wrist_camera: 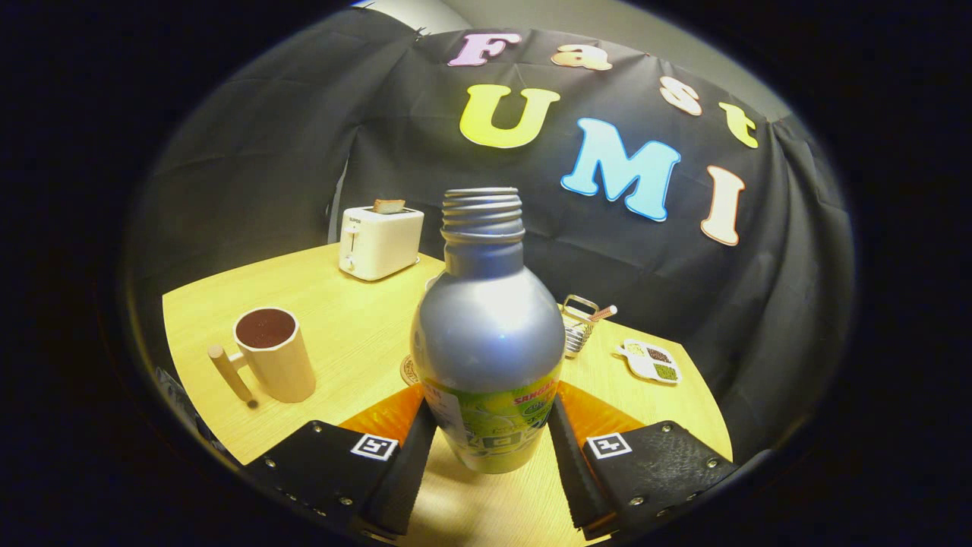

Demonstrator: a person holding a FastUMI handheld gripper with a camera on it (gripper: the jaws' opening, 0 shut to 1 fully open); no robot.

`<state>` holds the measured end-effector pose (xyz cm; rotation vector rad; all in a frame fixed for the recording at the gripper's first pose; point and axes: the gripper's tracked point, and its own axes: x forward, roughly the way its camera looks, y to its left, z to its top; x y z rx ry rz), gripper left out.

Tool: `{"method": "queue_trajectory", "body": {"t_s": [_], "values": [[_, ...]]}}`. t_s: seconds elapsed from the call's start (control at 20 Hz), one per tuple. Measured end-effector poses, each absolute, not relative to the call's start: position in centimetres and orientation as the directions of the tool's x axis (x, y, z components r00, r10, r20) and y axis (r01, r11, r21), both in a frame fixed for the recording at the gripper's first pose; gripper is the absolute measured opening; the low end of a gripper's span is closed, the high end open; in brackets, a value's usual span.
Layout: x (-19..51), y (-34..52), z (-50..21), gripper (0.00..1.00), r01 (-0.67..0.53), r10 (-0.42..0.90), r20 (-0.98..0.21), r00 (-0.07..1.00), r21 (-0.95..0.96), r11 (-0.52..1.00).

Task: Take the bottle from table, then pour the juice into the cup, finally place the bottle on the coaster

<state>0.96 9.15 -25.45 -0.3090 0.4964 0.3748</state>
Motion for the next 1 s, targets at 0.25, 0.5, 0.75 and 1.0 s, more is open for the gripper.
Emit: {"method": "queue_trajectory", "body": {"t_s": [0.25, 0.5, 0.75, 1.0], "values": [[0.8, 10.9, -25.2, 0.76, -0.463, 0.283, -0.526, 0.802, -0.250, 0.850], [0.7, 12.2, -25.6, 0.76, -0.488, 0.266, -0.549, 0.793, -0.309, 0.816], [-0.1, 13.4, -26.4, 0.76, -0.525, 0.254, -0.576, 0.777, -0.371, 0.766], [-0.8, 14.4, -27.4, 0.76, -0.557, 0.229, -0.601, 0.765, -0.442, 0.703]]}}
